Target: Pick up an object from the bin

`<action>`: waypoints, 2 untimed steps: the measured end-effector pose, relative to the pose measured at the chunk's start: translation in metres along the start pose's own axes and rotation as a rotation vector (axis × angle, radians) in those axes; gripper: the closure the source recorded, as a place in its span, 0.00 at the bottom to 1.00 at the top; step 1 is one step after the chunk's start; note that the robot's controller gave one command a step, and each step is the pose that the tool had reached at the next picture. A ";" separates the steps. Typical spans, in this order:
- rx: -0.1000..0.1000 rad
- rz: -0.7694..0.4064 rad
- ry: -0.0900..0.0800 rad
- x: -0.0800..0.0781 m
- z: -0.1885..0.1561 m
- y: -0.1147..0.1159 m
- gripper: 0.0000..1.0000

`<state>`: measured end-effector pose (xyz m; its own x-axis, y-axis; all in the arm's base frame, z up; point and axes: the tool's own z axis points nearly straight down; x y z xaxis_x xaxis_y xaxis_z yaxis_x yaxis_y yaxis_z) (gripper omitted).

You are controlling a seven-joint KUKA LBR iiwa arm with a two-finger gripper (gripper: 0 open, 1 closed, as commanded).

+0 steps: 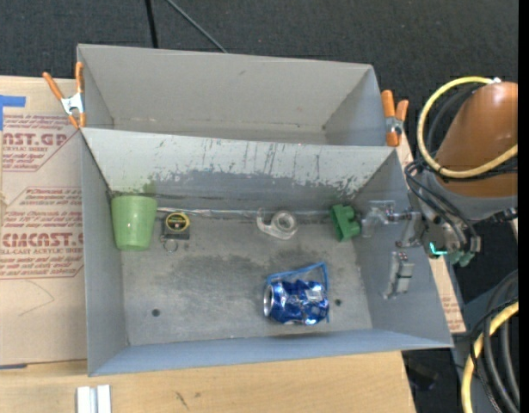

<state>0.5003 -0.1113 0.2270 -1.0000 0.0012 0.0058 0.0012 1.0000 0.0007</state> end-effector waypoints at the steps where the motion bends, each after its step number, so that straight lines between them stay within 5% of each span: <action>1: -0.002 -0.136 0.001 -0.010 0.143 0.059 0.00; 2: 0.001 -0.133 -0.007 -0.012 0.139 0.057 1.00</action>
Offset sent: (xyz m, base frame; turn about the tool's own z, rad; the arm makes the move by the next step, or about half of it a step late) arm 0.0115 0.0567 -0.1385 -0.1335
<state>0.5120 -0.0539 0.0878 -0.9913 -0.1318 -0.0008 -0.1318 0.9913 0.0000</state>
